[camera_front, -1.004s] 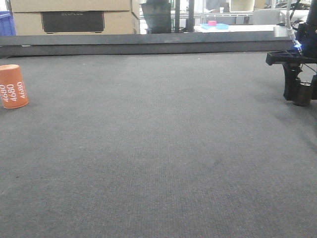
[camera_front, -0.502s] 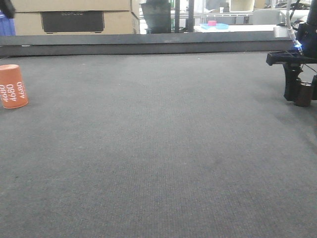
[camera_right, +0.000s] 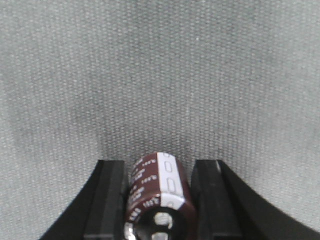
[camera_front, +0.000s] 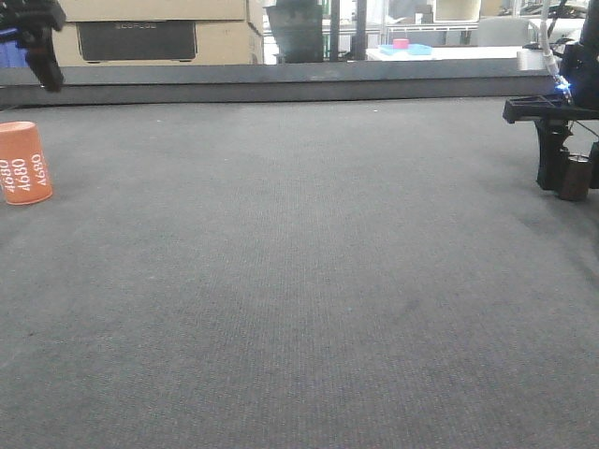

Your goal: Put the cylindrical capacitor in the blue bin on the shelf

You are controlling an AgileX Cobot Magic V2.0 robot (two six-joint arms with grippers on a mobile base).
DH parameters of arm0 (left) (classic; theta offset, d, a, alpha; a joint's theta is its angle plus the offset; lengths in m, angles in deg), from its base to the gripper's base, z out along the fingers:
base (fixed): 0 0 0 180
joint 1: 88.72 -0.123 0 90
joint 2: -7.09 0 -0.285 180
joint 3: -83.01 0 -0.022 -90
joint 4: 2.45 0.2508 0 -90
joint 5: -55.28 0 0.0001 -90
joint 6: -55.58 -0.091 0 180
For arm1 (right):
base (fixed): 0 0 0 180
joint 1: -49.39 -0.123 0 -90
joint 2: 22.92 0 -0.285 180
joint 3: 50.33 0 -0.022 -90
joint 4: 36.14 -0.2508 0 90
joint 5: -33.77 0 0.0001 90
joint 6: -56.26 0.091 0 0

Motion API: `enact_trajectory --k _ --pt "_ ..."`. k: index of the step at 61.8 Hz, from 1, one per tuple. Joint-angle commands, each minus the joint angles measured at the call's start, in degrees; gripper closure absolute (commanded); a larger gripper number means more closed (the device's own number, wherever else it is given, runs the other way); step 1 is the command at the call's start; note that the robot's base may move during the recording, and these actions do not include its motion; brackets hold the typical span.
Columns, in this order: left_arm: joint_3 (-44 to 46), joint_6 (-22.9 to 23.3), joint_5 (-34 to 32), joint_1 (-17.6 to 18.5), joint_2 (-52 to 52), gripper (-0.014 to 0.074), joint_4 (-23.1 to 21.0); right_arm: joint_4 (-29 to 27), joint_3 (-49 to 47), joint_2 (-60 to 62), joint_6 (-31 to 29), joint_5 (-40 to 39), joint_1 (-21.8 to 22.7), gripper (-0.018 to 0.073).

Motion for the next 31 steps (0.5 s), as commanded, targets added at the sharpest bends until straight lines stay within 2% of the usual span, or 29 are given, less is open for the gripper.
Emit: enact_trajectory --k 1,12,22,31 --pt "3.62 0.55 4.94 -0.22 2.63 0.0152 0.21 0.09 -0.28 0.01 -0.11 1.03 0.27 0.0721" --pt "9.33 1.96 10.65 -0.22 6.71 0.0152 1.80 0.09 -0.28 0.01 -0.11 1.03 0.27 0.0721" --pt "9.37 2.66 11.09 -0.22 7.54 0.0152 4.43 0.09 -0.28 0.01 -0.11 1.17 0.27 0.0721" --pt "9.37 3.31 10.98 -0.22 7.54 0.0152 4.67 0.09 -0.28 0.01 -0.11 0.68 0.27 0.0721"
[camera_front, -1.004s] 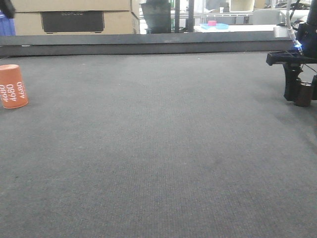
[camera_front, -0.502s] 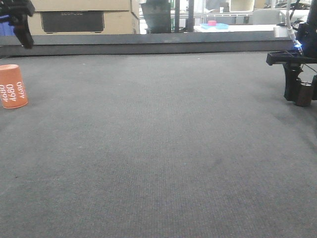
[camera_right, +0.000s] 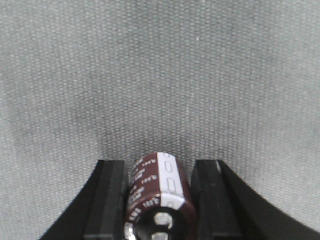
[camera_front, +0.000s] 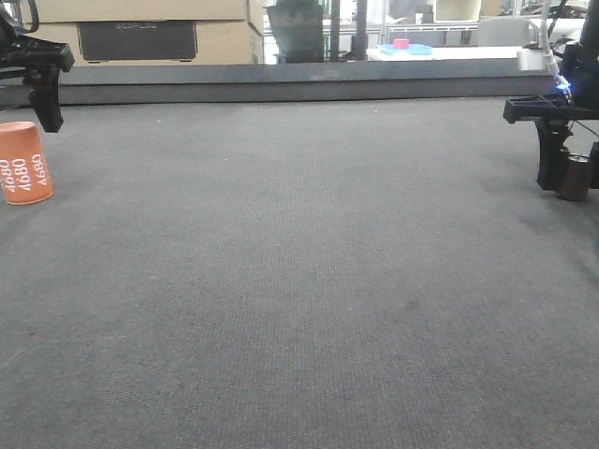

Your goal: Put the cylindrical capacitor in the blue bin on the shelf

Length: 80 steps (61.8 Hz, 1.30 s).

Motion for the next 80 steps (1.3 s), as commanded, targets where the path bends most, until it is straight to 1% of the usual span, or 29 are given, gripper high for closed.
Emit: enact_trajectory --k 1,11,15,34,44,47,53,61,67,70,80 --pt "0.58 0.89 -0.10 -0.22 -0.19 0.0152 0.34 0.09 -0.28 0.01 -0.11 0.56 0.27 0.0721" --pt "0.58 1.45 -0.22 -0.22 0.54 0.0152 0.34 0.09 -0.28 0.01 -0.11 0.19 0.27 0.0721" --pt "0.58 2.73 -0.22 -0.22 0.93 0.0152 0.34 0.09 -0.28 0.01 -0.11 0.19 0.27 0.0721" --pt "0.58 2.75 2.20 -0.22 3.39 0.0152 -0.24 0.09 -0.28 0.01 -0.11 0.19 0.27 0.0721" --pt "0.58 2.75 3.13 -0.22 3.92 0.0162 -1.33 0.09 -0.28 0.01 -0.11 0.30 0.27 0.0721" --pt "0.58 2.75 2.75 -0.22 3.92 0.0190 -1.33 0.09 -0.28 0.01 -0.11 0.30 0.27 0.0721" --pt "0.58 2.75 2.04 -0.22 3.92 0.0307 -1.33 0.09 -0.28 0.01 -0.11 0.30 0.27 0.0721" --pt "0.58 2.75 1.91 -0.22 3.92 0.0503 -1.33 0.09 -0.28 0.01 -0.11 0.21 0.27 0.0721" --pt "0.58 2.75 1.91 -0.22 3.92 0.0628 -1.33 -0.02 -0.28 0.12 -0.11 0.31 0.27 0.0721" --pt "0.58 2.75 1.91 -0.22 3.92 0.0711 -1.33 -0.02 -0.28 0.23 -0.11 0.44 0.27 0.0721" --pt "0.73 2.75 1.91 -0.09 2.40 0.0707 -1.43 -0.02 -0.28 2.49 -0.11 0.61 0.27 0.0721"
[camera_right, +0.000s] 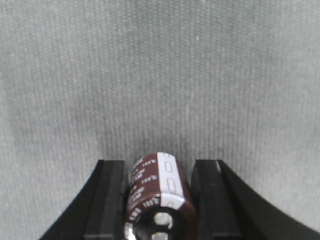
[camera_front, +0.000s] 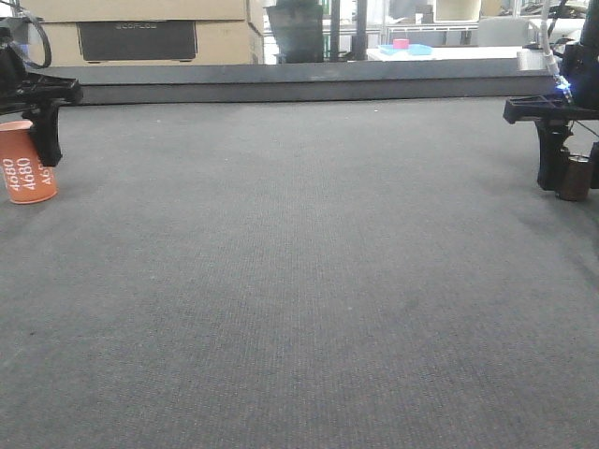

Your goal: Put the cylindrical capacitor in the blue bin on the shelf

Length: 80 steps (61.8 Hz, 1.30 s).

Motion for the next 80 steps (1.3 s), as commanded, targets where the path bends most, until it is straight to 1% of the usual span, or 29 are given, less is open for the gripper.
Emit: enact_trajectory --k 1,8,11,15,20,24,34,38,45,52,58,63,68,73,80 --pt "0.61 0.47 -0.43 0.03 -1.90 0.0707 -0.70 -0.02 -0.28 2.63 -0.06 0.44 0.27 0.0721" --pt "0.61 -0.24 -0.58 0.28 -4.60 0.0707 -0.89 -0.02 -0.28 5.32 -0.06 0.34 -0.24 0.0722" --pt "0.61 -1.41 -0.72 0.37 -5.94 0.0707 -0.89 0.35 -0.18 6.76 -0.06 -0.28 -0.48 0.0722" --pt "0.61 -3.12 -1.03 0.49 -7.50 0.0707 -1.48 0.42 -0.07 8.43 -0.06 -1.72 -1.22 0.0722" --pt "-0.35 -3.50 -2.19 0.88 -9.74 0.0707 -1.74 0.42 0.03 10.41 -0.06 -3.62 -2.13 0.0722" --pt "-2.36 -3.50 -4.44 1.11 -12.07 0.0707 -1.74 0.42 0.33 11.61 -0.06 -5.42 -2.99 0.0722" --pt "-12.46 -3.50 -13.92 1.27 -19.01 0.0707 -3.31 0.59 4.64 15.63 -0.06 -11.88 -4.49 0.0722" --pt "-17.12 -3.50 -17.71 1.27 -22.31 0.0707 -3.44 0.59 8.77 17.96 -0.06 -15.58 -5.08 0.0722" --pt "-26.57 -3.50 -26.30 1.27 -28.01 0.0707 -4.05 0.59 16.42 22.95 -0.06 -23.02 -5.97 0.0722" --pt "-35.75 -3.50 -35.45 1.27 -34.36 0.0707 -4.54 0.59 25.63 29.09 -0.06 -31.84 -6.08 0.0722" --pt "-42.10 -3.50 -41.61 1.27 -39.35 0.0707 -5.65 0.59 32.99 34.53 -0.06 -38.53 -6.08 0.0722" --pt "-46.35 -3.50 -45.37 1.27 -43.20 0.0707 -5.89 0.59 38.35 39.00 -0.06 -44.49 -6.08 0.0722" --pt "-49.80 -3.13 -47.65 1.27 -47.07 0.0707 -5.89 0.59 44.21 43.26 -0.06 -49.43 -6.08 0.0722" --pt "-52.56 -2.99 -48.74 1.27 -51.06 0.0707 -5.89 0.59 49.02 47.23 -0.06 -51.98 -6.08 0.0722" --pt "-55.96 -2.99 -49.56 1.27 -57.49 0.0707 -5.89 0.67 54.03 53.10 -0.06 -53.59 -6.08 0.0722"
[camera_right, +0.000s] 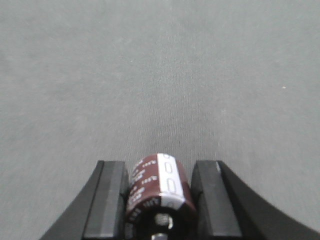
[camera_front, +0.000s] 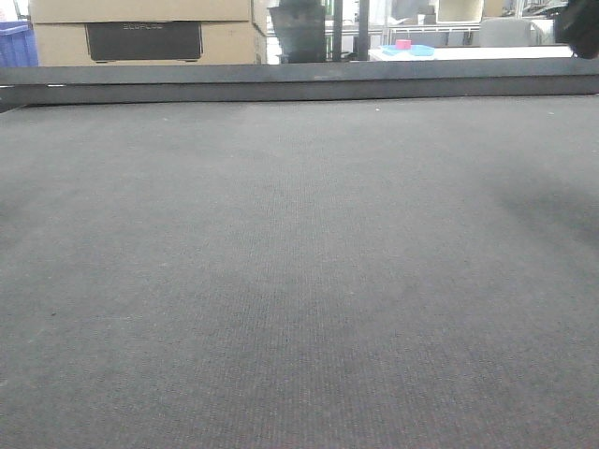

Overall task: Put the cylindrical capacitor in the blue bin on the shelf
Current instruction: 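Lift both held objects up off the table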

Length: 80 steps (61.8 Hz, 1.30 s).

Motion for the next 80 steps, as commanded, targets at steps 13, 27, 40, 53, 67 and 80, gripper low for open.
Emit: enact_trajectory --k 13,27,40,53,67,80 --pt "-6.39 0.27 -2.16 0.32 -16.81 0.0707 -0.49 0.44 9.34 15.32 -0.05 -5.16 0.03 0.0722" --pt "-8.63 0.27 0.34 0.32 -29.70 0.0707 -0.49 0.76 9.93 26.70 -0.05 -0.18 0.03 0.0722" --pt "-8.63 0.27 0.57 0.32 -38.01 0.0707 -0.49 0.76 9.93 34.69 -0.05 0.06 0.03 0.0722" --pt "-8.63 0.27 0.57 0.32 -43.12 0.0707 -0.49 0.76 9.93 39.75 -0.05 -0.22 0.03 0.0722" --pt "-8.63 0.27 0.57 0.32 -44.20 0.0707 -0.49 0.76 9.93 40.66 -0.05 -0.47 0.03 0.0722" --pt "-8.63 0.27 0.57 0.32 -44.20 0.0707 -0.49 0.76 9.93 40.66 -0.05 -0.47 0.03 0.0722"
